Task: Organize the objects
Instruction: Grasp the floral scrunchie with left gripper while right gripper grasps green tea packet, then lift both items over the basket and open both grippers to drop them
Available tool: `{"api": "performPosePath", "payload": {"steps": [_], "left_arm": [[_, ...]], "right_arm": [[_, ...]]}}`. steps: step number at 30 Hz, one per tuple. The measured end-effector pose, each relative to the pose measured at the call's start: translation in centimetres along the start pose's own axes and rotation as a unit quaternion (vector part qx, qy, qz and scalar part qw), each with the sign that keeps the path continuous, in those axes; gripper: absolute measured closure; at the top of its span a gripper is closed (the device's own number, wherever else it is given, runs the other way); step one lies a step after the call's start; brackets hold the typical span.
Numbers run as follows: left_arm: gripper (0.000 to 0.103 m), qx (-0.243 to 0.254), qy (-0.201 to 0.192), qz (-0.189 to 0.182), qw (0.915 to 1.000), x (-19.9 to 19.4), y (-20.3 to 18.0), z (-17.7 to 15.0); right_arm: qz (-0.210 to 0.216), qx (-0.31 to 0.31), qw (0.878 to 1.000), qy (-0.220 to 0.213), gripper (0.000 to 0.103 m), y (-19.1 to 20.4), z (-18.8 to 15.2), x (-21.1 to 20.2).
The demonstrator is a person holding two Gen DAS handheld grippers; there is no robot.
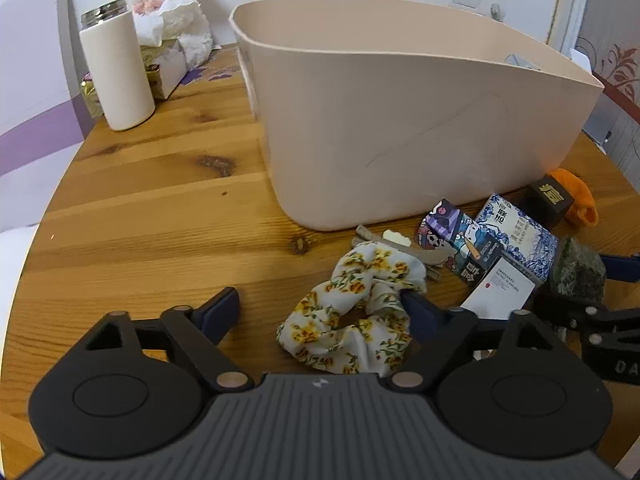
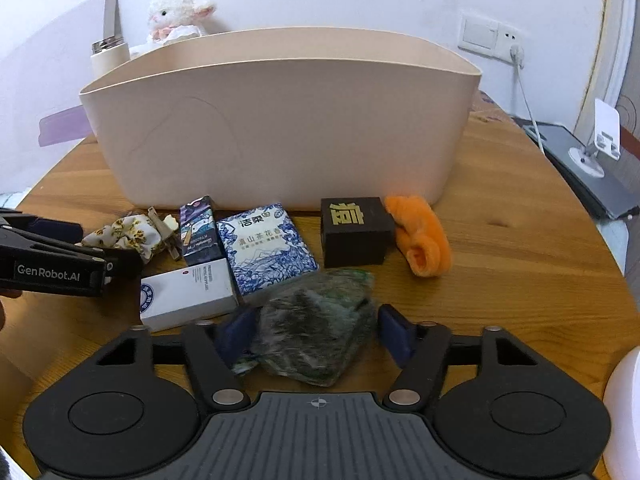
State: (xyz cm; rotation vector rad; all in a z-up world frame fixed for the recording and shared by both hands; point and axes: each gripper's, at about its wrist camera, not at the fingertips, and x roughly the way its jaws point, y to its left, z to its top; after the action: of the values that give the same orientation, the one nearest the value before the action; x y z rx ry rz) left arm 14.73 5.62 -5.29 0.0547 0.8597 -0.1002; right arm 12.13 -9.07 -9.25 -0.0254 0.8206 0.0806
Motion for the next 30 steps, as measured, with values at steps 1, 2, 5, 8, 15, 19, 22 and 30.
{"api": "performPosePath", "payload": {"steps": [1, 2, 5, 8, 15, 19, 22, 30], "left_arm": [[0.024, 0.004, -0.003, -0.004, 1.0000, -0.1, -0.1, 0.0], [0.032, 0.008, -0.005, -0.007, 0.9999, -0.2, -0.2, 0.0], [0.053, 0.017, -0.008, -0.019, 0.9996, -0.6, -0.5, -0.1], [0.079, 0.017, -0.006, -0.029, 0.9994, -1.0, -0.6, -0.2], [0.089, -0.001, -0.009, -0.029, 0.9995, -2.7, 0.1, -0.3], [0.089, -0.008, -0.034, -0.028, 0.9990, -5.3, 0.3, 0.1], [0.089, -0.009, -0.057, -0.027, 0.9980, -7.4, 0.2, 0.7], [0.089, -0.012, -0.123, -0.022, 0.9921, -11.9, -0.1, 3.5]], "right_arm": [[0.003, 0.001, 1.000, 0.000, 0.043, 0.0, 0.0, 0.0], [0.005, 0.000, 1.000, 0.000, 0.044, 0.0, 0.0, 0.0], [0.007, -0.001, 1.000, 0.000, 0.044, 0.0, -0.2, -0.3], [0.006, 0.004, 1.000, 0.001, 0.044, -0.2, -0.4, -0.7], [-0.007, 0.005, 1.000, -0.025, 0.045, -1.1, -0.4, -3.4], [-0.012, 0.000, 0.999, -0.050, 0.045, -1.5, 0.4, -5.1], [-0.018, -0.008, 0.997, -0.073, 0.045, -1.8, 1.4, -6.2], [-0.031, -0.004, 0.990, -0.141, 0.045, -3.3, 5.3, -8.4]]}}
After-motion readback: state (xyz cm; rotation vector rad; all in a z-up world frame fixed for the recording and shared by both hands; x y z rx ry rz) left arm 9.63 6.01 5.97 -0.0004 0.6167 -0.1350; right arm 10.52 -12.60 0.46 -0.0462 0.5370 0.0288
